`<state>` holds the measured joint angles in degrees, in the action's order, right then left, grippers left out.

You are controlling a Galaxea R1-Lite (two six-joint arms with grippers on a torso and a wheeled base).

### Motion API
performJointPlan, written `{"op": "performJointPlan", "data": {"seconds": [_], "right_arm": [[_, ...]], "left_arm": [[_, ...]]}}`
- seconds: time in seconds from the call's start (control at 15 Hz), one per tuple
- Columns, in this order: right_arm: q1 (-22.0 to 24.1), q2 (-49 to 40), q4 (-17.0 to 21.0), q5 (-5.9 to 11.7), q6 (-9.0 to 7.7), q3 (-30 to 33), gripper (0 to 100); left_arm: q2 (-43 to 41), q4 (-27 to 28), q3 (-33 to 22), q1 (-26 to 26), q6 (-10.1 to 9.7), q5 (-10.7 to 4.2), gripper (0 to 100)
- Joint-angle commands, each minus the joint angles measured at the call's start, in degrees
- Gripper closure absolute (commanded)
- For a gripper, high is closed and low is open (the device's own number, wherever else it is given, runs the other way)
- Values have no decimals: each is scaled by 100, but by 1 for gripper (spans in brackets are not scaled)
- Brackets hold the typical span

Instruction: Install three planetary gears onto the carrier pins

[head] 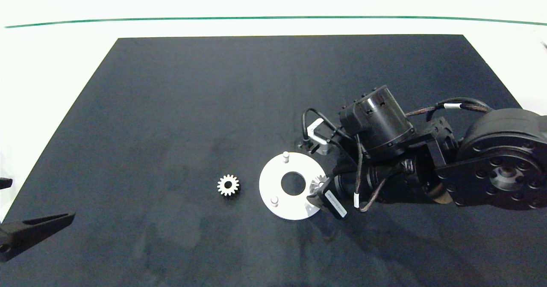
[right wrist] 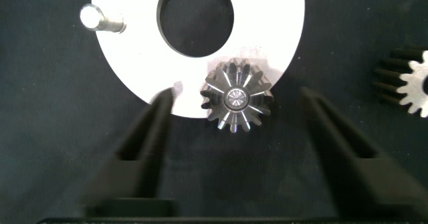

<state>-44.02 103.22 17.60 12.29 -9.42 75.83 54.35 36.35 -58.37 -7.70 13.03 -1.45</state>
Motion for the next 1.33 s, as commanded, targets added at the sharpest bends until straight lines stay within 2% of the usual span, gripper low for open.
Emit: {"op": "performJointPlan", "data": {"seconds": [0.07,0.47,0.73,1.13,1.33], "right_arm": [[131,-329,-20,19,2,64,0],[851,-311,24,28,-7,714,0],[1141,-74,33,28,-7,890,0],[1317,445,103,28,2,1154,0],[1396,506,437,19,11,1171,0]], "left_arm": [[-3,21,1,-12,6,-4,0],[41,21,1,-12,6,-4,0],[32,21,1,-12,6,-4,0],[15,21,1,-12,6,4,0],[15,21,1,-47,6,-4,0]]}}
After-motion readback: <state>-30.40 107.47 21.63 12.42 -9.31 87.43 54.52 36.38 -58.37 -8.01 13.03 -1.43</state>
